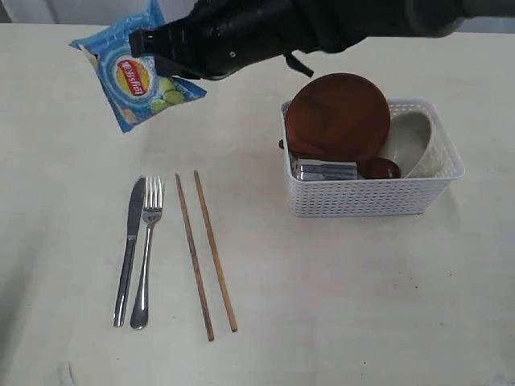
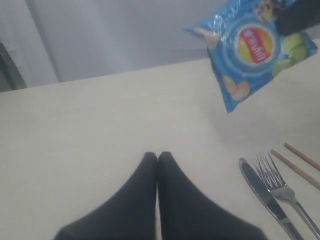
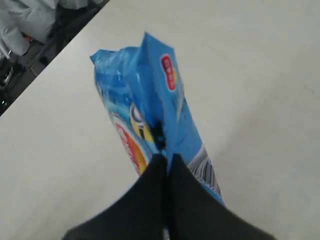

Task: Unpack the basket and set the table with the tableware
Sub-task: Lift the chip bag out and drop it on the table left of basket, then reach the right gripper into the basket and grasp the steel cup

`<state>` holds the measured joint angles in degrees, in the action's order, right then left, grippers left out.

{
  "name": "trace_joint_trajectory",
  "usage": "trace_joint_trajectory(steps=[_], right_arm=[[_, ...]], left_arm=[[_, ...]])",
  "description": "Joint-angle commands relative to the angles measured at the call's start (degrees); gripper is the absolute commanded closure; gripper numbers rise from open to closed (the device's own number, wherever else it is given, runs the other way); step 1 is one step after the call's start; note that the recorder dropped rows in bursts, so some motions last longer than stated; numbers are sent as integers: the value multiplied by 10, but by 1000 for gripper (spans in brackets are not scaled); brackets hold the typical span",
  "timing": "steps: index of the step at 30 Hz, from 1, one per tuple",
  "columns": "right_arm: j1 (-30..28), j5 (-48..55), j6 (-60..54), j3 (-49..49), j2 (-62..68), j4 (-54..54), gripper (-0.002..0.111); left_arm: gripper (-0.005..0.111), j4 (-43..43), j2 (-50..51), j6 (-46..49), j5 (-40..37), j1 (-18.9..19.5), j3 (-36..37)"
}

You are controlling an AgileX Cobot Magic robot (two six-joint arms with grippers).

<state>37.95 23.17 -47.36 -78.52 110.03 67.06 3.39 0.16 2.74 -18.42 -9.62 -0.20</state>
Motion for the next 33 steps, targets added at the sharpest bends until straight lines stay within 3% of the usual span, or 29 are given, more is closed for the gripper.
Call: trace_joint_trajectory(steps=[1,2,4,6,10,14,19,21,33], right_arm=[[2,-32,-3,0,42,32,90],[2,-27,-3,0,48,32,69],[2,-27,-4,0,49,32,52],[-1,-27,-4,-1,43,26,51],[-38,47,42,-1,-11,-88,51],[-105,164,188,-1,-89,-378,67],[-121,335,200,-1,-99,-671,68],[-126,355,189,-1,-84,-727,68],[-127,387,130,0,-27,-742,68]], left_arm=[[107,-7,-2,1,1,-4,2],[107,-7,-2,1,1,-4,2],[107,-7,-2,1,1,-4,2],[107,-7,-2,1,1,-4,2],[107,-7,-2,1,1,-4,2],[107,-7,-2,1,1,-4,2],[107,-7,-2,1,1,-4,2],[107,-7,-2,1,1,-4,2],[107,-7,-2,1,1,-4,2]])
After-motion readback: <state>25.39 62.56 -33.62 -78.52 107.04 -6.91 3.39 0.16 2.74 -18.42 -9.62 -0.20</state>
